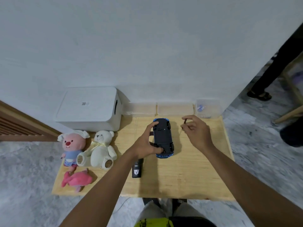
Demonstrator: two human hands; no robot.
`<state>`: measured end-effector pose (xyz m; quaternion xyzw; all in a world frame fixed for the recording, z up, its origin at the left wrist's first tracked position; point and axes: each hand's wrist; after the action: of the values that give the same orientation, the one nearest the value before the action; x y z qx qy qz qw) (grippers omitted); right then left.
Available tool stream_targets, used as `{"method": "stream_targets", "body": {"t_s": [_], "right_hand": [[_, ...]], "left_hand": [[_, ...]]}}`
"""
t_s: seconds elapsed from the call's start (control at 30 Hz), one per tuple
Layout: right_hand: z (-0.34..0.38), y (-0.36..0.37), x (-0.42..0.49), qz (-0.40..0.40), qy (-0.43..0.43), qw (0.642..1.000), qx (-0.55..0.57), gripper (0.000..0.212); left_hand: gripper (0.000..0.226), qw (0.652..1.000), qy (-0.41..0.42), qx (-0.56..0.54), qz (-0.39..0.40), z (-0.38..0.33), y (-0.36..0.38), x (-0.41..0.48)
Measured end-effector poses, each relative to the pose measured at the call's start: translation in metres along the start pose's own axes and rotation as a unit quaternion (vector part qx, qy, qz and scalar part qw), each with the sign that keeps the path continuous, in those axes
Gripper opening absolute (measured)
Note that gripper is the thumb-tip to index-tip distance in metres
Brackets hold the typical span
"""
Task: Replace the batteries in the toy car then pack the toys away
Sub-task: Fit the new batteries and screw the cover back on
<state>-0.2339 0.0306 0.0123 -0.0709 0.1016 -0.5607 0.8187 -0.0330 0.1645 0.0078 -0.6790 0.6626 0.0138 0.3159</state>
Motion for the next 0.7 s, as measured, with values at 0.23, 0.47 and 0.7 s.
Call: {"method": "stream_targets", "body": {"t_s": [0.23,0.47,0.7], "right_hand": [[0.055,0.026,0.001,0.044,-0.09,0.994,0.044,0.015],[0.059,0.035,-0.003,0.027,-0.116,0.992,0.036,0.014],[0.06,0.038,-0.005,0.024,-0.122,0.992,0.031,0.014]], "left_hand": [[0.105,0.999,0.039,0.02,0.005,-0.017,-0.015,0.0],[0.107,0.998,0.054,0.028,-0.007,-0.017,-0.024,-0.004],[0.107,0.998,0.058,0.019,-0.004,-0.014,-0.025,-0.006]]}}
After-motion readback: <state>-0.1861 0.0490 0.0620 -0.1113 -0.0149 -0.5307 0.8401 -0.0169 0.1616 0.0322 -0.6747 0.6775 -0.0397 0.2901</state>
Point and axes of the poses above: each hand's wrist, its own x-axis towards the middle knuckle, its own y-axis out of the palm, z = x × y, and after that the axes turned 13 degrees about x, right-handed
